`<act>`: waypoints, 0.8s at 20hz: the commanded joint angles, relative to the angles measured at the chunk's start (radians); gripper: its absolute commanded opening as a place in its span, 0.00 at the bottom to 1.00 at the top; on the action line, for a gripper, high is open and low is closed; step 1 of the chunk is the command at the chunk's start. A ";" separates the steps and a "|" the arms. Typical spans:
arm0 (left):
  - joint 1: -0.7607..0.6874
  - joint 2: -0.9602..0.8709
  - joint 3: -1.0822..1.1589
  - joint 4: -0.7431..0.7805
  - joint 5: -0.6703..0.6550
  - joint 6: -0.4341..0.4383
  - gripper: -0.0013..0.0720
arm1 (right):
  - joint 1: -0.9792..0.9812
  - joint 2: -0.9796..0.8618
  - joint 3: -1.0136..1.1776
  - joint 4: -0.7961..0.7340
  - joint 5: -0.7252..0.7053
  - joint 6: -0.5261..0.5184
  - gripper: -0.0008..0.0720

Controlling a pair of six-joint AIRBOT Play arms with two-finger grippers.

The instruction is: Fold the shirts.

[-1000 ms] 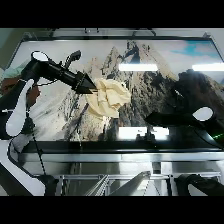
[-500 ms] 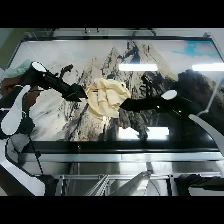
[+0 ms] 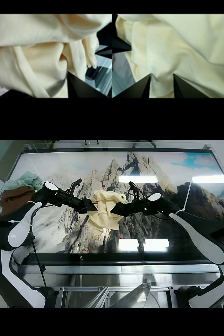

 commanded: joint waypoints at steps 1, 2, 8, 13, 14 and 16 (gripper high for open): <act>-0.008 -0.008 -0.003 -0.040 -0.028 0.011 0.46 | -0.005 -0.014 0.016 0.038 0.097 0.000 0.45; 0.002 -0.008 -0.003 -0.054 -0.040 0.011 0.38 | -0.011 -0.013 0.016 0.038 0.122 0.000 0.27; 0.117 0.030 -0.003 -0.325 -0.240 0.049 0.04 | -0.068 0.076 0.017 0.035 0.169 -0.045 0.04; 0.221 0.198 -0.003 -0.383 -0.360 0.050 0.04 | -0.177 0.282 0.017 0.013 0.173 -0.050 0.04; 0.240 0.243 -0.003 -0.462 -0.403 0.050 0.04 | -0.204 0.348 0.017 0.021 0.170 -0.072 0.04; 0.275 0.331 -0.003 -0.650 -0.466 0.050 0.04 | -0.249 0.493 0.018 0.019 0.151 -0.098 0.04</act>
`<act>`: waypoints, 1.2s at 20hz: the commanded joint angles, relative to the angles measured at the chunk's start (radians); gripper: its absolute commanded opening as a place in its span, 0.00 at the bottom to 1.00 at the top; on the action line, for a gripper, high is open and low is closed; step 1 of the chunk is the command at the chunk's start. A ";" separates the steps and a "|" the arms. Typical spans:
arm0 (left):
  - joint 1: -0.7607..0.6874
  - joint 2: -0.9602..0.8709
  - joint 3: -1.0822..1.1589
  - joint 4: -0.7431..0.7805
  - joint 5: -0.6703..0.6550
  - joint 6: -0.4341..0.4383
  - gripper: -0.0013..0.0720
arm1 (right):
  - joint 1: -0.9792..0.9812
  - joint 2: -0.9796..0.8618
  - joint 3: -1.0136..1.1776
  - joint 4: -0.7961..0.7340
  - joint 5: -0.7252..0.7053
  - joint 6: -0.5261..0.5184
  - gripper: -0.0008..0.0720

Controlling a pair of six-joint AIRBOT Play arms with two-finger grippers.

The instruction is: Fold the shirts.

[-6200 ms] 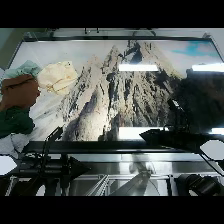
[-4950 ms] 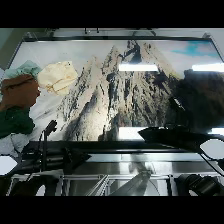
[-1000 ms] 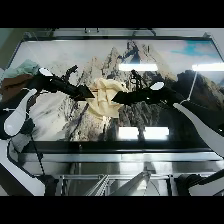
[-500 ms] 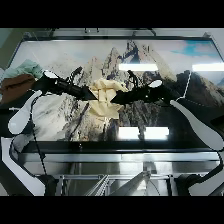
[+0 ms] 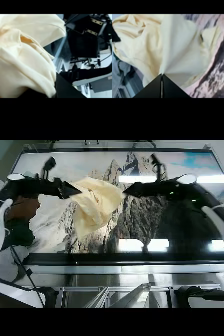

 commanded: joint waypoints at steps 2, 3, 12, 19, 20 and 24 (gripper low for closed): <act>0.066 0.196 0.000 -0.338 -0.124 0.001 0.04 | -0.082 0.298 0.001 -0.003 -0.042 -0.059 0.04; 0.066 0.234 0.000 -0.349 -0.123 0.001 0.04 | -0.086 0.370 0.001 -0.008 -0.058 -0.070 0.04; -0.126 0.393 -0.007 0.020 -0.112 -0.040 0.04 | -0.077 0.526 -0.056 -0.238 0.046 0.103 0.04; -0.147 0.374 -0.268 0.374 0.179 -0.043 0.82 | -0.079 0.357 -0.263 -0.397 -0.023 0.197 0.04; -0.129 0.358 -0.301 0.375 0.205 -0.043 1.00 | -0.080 0.307 -0.264 -0.422 -0.023 0.230 0.09; -0.064 0.243 -0.381 0.393 0.198 -0.044 1.00 | -0.086 0.157 -0.264 -0.525 0.002 0.296 0.68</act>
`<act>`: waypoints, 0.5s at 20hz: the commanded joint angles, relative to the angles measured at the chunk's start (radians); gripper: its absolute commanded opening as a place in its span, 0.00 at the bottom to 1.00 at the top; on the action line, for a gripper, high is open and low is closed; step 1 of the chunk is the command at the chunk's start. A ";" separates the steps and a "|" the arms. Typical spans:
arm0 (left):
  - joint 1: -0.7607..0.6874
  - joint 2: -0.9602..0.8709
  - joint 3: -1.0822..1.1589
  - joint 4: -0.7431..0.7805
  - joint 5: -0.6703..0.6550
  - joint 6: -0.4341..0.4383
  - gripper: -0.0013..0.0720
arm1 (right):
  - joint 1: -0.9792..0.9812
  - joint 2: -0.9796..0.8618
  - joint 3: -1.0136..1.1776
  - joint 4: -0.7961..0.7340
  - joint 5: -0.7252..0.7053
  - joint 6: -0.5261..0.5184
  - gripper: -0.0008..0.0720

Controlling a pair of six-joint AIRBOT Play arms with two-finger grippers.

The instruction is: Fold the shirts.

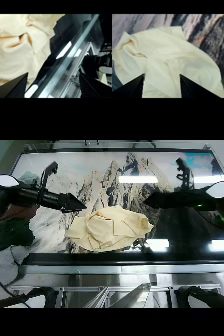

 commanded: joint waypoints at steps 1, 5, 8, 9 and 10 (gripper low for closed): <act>0.039 -0.100 -0.078 0.053 0.013 -0.002 1.00 | -0.003 -0.121 -0.011 -0.132 0.040 0.084 0.68; 0.003 -0.220 -0.126 0.055 0.031 -0.001 1.00 | 0.001 -0.190 -0.011 -0.187 0.105 0.136 0.68; -0.047 -0.303 -0.111 0.053 0.038 -0.001 1.00 | 0.045 -0.236 -0.011 -0.186 0.098 0.135 0.68; -0.066 -0.332 -0.094 0.052 0.037 -0.001 0.99 | 0.063 -0.254 -0.011 -0.187 0.079 0.135 0.67; -0.082 -0.352 -0.077 0.045 0.035 -0.001 0.99 | 0.080 -0.275 -0.011 -0.186 0.059 0.135 0.67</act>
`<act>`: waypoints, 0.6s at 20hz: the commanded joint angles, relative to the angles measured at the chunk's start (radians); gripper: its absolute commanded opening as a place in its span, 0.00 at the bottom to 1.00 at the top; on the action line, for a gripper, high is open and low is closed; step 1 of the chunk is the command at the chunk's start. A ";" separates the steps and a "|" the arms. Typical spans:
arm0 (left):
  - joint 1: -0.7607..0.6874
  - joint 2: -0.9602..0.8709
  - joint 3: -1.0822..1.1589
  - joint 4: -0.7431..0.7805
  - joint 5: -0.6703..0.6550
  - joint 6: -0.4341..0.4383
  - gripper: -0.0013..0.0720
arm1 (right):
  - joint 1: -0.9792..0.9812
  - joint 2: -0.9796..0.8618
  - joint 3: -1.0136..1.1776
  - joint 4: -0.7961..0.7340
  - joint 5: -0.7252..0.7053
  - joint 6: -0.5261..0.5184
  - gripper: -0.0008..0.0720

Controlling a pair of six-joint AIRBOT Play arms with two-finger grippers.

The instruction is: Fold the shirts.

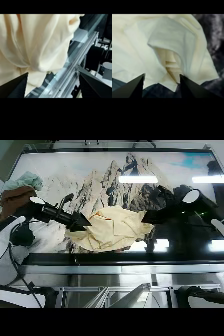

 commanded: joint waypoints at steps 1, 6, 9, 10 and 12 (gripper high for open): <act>-0.057 -0.088 0.045 -0.012 0.000 0.002 0.93 | 0.051 -0.072 0.000 -0.013 -0.038 0.012 0.67; -0.099 -0.119 0.183 -0.087 -0.075 0.002 0.03 | 0.063 -0.116 0.004 0.140 -0.088 -0.132 0.13; -0.098 -0.119 0.258 -0.171 -0.185 0.001 0.04 | 0.052 -0.092 0.039 0.161 -0.046 -0.174 0.04; -0.089 -0.119 0.285 -0.217 -0.245 0.001 0.04 | 0.044 -0.069 0.057 0.162 -0.021 -0.183 0.04; -0.073 -0.119 0.336 -0.317 -0.364 -0.008 0.04 | 0.015 0.004 0.091 0.162 0.005 -0.184 0.04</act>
